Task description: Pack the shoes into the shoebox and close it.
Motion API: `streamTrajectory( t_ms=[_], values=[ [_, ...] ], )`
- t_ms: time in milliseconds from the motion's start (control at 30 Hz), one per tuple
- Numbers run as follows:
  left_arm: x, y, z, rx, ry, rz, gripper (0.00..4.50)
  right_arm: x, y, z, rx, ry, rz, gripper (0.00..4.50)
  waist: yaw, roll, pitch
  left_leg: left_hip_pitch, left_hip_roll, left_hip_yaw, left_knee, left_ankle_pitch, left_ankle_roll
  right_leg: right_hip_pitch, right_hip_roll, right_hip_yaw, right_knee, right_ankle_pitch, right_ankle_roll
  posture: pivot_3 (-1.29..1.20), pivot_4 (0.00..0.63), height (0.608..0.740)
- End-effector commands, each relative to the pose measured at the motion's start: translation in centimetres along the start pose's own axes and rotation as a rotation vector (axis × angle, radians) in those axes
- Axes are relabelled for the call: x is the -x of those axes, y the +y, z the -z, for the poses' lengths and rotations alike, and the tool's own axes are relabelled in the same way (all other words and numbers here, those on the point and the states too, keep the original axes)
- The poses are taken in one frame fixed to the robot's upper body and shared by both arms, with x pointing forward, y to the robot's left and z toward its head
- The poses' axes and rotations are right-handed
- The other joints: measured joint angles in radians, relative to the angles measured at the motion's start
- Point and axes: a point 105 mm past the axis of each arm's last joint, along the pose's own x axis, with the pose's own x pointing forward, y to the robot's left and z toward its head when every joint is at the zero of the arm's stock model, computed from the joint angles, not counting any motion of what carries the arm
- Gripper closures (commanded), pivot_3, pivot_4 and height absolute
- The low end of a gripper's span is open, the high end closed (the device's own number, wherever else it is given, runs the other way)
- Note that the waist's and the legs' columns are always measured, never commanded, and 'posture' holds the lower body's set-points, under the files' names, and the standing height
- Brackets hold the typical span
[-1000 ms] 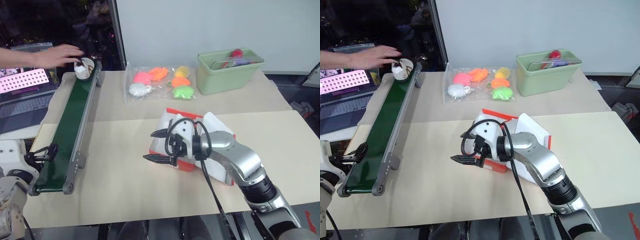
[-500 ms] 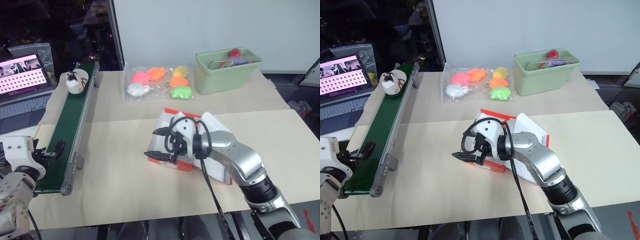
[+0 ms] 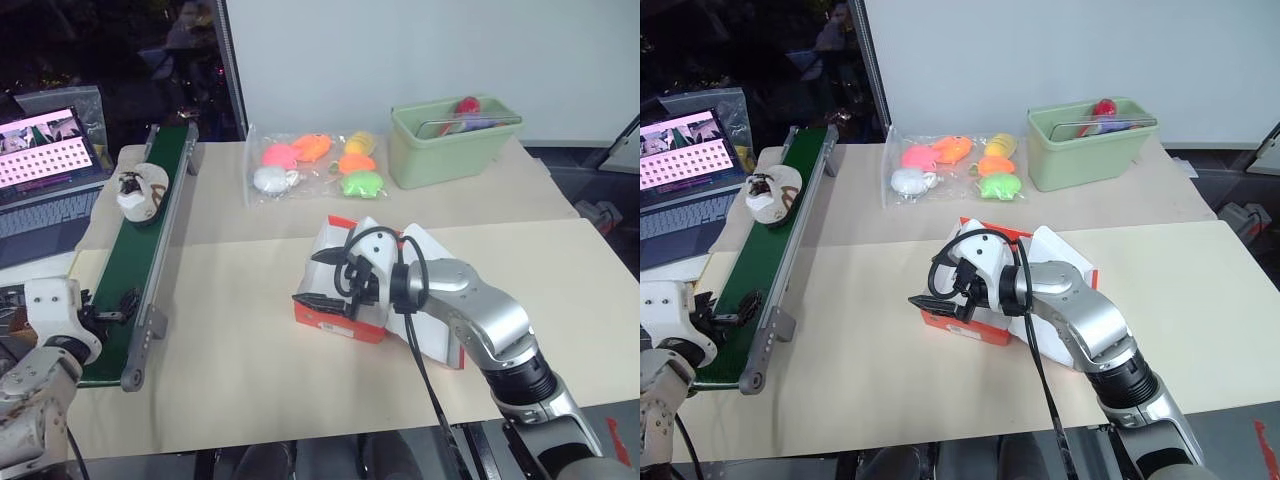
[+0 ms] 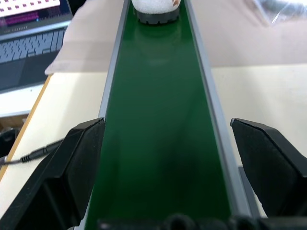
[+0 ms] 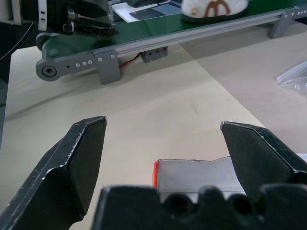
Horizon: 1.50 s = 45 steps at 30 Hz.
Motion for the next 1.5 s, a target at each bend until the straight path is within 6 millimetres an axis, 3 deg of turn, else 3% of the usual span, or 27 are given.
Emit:
streamTrajectory(
  t_ms=[33,400,767,900,1067,1167,1367,1500],
  values=[
    [0.0,-0.1,-0.9,-0.025,-0.040,-0.003,0.00,0.5,0.1,-1.3,0.028,-0.046,0.015,0.02,0.000,0.000,0.000,0.000,0.000,0.000,0.000,0.000,0.000,0.000,0.000,0.000,0.000,0.000,0.000,0.00,0.150,0.740],
    [-0.2,0.4,-0.8,-0.017,-0.032,-0.021,0.00,0.5,-0.1,-1.5,0.021,-0.055,0.031,0.02,-0.001,0.000,0.000,0.000,0.000,0.000,0.000,0.000,0.000,0.000,0.000,0.000,0.000,0.000,0.000,0.00,0.150,0.740],
    [-0.8,-0.5,-1.4,-0.040,-0.034,0.011,0.00,0.8,-0.1,-1.9,0.024,-0.065,0.042,0.02,0.000,0.000,0.000,0.000,0.000,0.000,0.000,0.000,0.000,0.000,0.000,0.000,0.000,0.000,0.000,0.00,0.150,0.740],
    [-1.0,-1.3,-3.2,-0.049,-0.089,0.044,0.00,0.8,-0.1,-2.1,0.023,-0.073,0.044,0.02,0.002,0.000,0.000,0.000,0.000,0.000,0.000,0.000,0.000,0.000,0.000,0.000,0.000,0.000,-0.001,0.00,0.150,0.740],
    [-1.4,-1.4,-4.6,-0.060,-0.123,0.044,1.51,0.8,-0.2,-2.3,0.023,-0.076,0.047,0.00,0.003,0.000,0.000,0.000,0.000,0.000,0.000,0.000,-0.001,0.000,0.000,0.000,0.000,0.000,-0.001,0.00,0.150,0.740],
    [-1.6,-1.5,-5.3,-0.063,-0.140,0.032,1.51,0.7,-0.4,-2.3,0.021,-0.078,0.050,0.00,0.002,0.000,0.000,0.000,0.000,0.000,0.000,0.000,-0.001,0.000,0.001,0.000,0.000,0.000,-0.001,0.00,0.150,0.740],
    [-2.0,-1.8,-8.6,-0.077,-0.283,-0.064,1.51,0.6,-2.2,-2.5,-0.042,-0.105,0.142,0.00,-0.003,0.000,0.000,0.000,0.001,0.000,0.000,0.000,-0.001,-0.002,0.001,0.000,0.001,0.001,-0.002,0.00,0.150,0.740],
    [-2.3,-5.7,-11.8,-0.125,-0.417,-0.021,1.51,-0.3,-6.4,-2.7,-0.287,-0.167,0.348,0.00,0.000,0.000,0.000,-0.001,0.001,0.000,0.000,0.000,-0.001,-0.002,0.001,0.001,0.001,0.002,-0.003,0.00,0.150,0.740]
  ],
)
